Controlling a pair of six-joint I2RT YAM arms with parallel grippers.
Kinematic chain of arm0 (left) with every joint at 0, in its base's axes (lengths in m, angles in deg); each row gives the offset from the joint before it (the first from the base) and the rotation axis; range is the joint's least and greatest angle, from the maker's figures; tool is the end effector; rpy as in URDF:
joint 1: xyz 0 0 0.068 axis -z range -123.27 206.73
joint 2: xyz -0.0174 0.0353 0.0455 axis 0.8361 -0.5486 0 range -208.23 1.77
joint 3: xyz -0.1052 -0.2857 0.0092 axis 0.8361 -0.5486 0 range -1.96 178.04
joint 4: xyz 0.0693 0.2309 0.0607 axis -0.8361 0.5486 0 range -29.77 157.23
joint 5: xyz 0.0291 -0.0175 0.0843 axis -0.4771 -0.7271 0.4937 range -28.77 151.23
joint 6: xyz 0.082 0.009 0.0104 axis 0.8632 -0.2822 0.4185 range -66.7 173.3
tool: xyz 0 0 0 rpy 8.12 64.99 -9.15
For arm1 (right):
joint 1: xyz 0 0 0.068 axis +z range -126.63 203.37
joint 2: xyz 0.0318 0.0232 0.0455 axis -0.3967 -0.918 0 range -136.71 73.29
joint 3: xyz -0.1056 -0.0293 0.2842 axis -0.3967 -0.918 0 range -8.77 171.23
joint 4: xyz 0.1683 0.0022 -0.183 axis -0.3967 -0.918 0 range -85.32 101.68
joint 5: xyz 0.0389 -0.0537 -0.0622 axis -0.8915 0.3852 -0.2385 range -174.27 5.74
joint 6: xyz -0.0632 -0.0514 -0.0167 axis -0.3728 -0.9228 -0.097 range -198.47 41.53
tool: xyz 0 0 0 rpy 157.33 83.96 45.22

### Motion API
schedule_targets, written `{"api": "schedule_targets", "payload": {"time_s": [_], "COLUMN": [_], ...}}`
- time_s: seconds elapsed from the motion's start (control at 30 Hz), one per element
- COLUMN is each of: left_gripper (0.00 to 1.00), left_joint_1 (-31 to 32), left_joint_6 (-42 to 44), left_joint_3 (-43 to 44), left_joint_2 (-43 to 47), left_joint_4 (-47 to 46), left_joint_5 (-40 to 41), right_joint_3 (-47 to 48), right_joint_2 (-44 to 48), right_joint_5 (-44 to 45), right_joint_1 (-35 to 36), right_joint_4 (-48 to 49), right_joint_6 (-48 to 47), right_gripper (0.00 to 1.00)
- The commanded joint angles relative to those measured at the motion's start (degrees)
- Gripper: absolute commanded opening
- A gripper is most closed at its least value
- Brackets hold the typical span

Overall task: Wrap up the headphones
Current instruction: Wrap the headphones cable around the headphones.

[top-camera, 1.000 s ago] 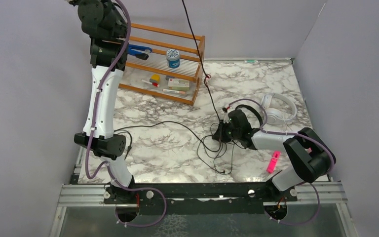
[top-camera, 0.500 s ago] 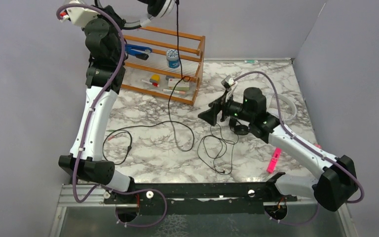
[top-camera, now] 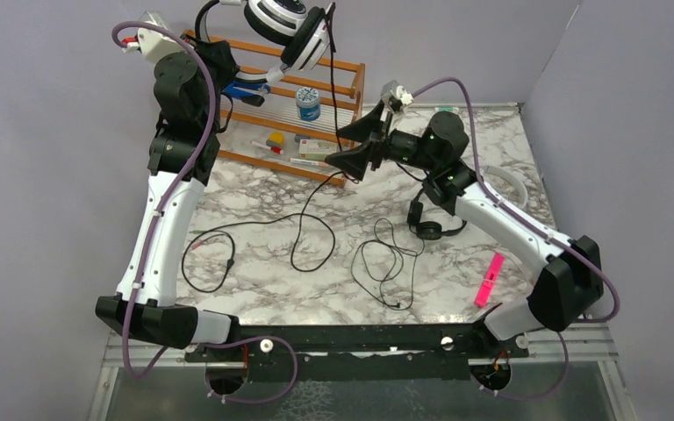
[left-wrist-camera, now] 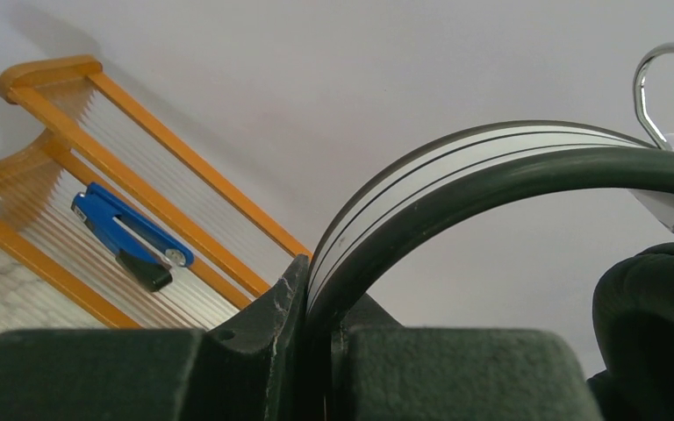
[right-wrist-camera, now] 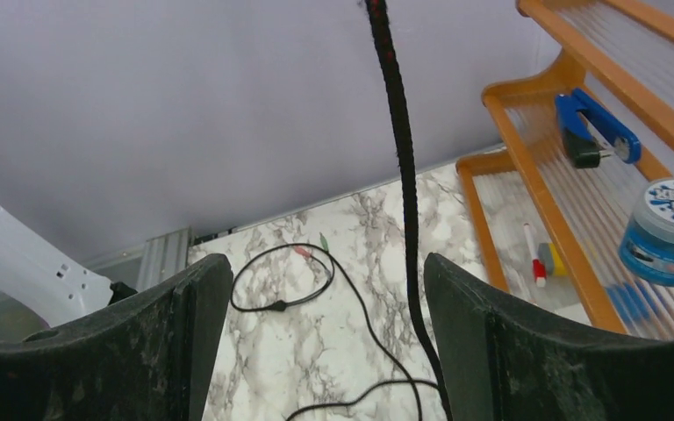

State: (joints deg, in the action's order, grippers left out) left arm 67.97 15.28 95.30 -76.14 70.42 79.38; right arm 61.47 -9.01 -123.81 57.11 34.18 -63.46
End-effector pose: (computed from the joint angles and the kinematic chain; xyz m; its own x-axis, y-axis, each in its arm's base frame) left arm 0.2960 -0.0358 0.5595 0.1946 -0.6354 -0.7472 0.0043 0.7624 -0.6471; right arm 0.2627 0.2311 0.4414 -0.1003 0.1731 -0.9798 -0.9556 0.2574 0.1433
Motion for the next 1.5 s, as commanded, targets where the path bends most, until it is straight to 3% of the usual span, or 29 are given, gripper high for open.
{"api": "schedule_targets", "payload": {"time_s": [0.0,0.1,0.17,0.2,0.3,0.33,0.63,0.87,0.93,1.07,1.13,1.27,1.33,1.47], "left_gripper": [0.0,0.0,0.0,0.0,0.0,0.0,0.0,0.0,0.0,0.0,0.0,0.0,0.0,0.0], "left_joint_1": [-0.14,-0.16,-0.16,-0.17,-0.17,-0.17,-0.17,-0.17,-0.17,-0.17,-0.31,-1.22,-1.23,-1.23], "left_joint_6": [-4.27,-4.58,-4.18,-3.82,-0.73,0.96,20.08,18.98,17.57,12.76,11.96,18.44,22.39,22.89], "left_joint_3": [0.25,0.36,0.26,0.15,-0.12,-0.5,-11.7,-22.57,-22.77,-19.21,-18.93,-23.65,-27.41,-31.85], "left_joint_2": [2.84,3.04,3.23,3.28,3.52,3.77,7.35,11.7,11.34,9.11,9.07,11.93,13.94,16.11], "left_joint_4": [-3.36,-3.03,-2.91,-2.76,-2.21,-2.12,-2.07,-3.48,-0.43,9.43,10.53,2.8,-1.37,-3.94], "left_joint_5": [-5.39,-6.6,-6.98,-7.02,-6.91,-6.86,-8.31,-8.14,-7.97,-3.9,-4.03,-19.57,-29.98,-39.47], "right_joint_3": [1.49,2.28,3.11,3.1,1.63,0.61,8.44,17.46,19.4,22.2,20.31,15.12,16.05,19.91], "right_joint_2": [-5.71,-8.62,-9.86,-9.77,-5.21,-2.51,15.82,17.72,16.12,12.46,12.76,15.7,15.65,12.08], "right_joint_5": [-4.2,-1.3,0.86,2.12,8.39,10.31,16.57,30.17,26.39,8.83,11.38,34.17,36.99,39.18], "right_joint_1": [2.13,4.15,4.32,4.32,4.32,4.28,3.45,3.45,3.44,3.57,3.59,3.61,3.47,3.45], "right_joint_4": [13.8,16.11,16.69,16.53,10.49,7.81,-35.9,-49.43,-51.74,-58.71,-58.18,-54.11,-53.54,-52.88], "right_joint_6": [5.62,5.65,7.86,9.05,9.4,9.66,-2.01,-7.53,-11.25,-21.44,-19.56,-12.93,-12.33,-12.61], "right_gripper": [0.84,0.81,0.68,0.58,0.07,0.01,0.01,0.0,0.01,0.01,0.01,0.01,0.0,0.01]}}
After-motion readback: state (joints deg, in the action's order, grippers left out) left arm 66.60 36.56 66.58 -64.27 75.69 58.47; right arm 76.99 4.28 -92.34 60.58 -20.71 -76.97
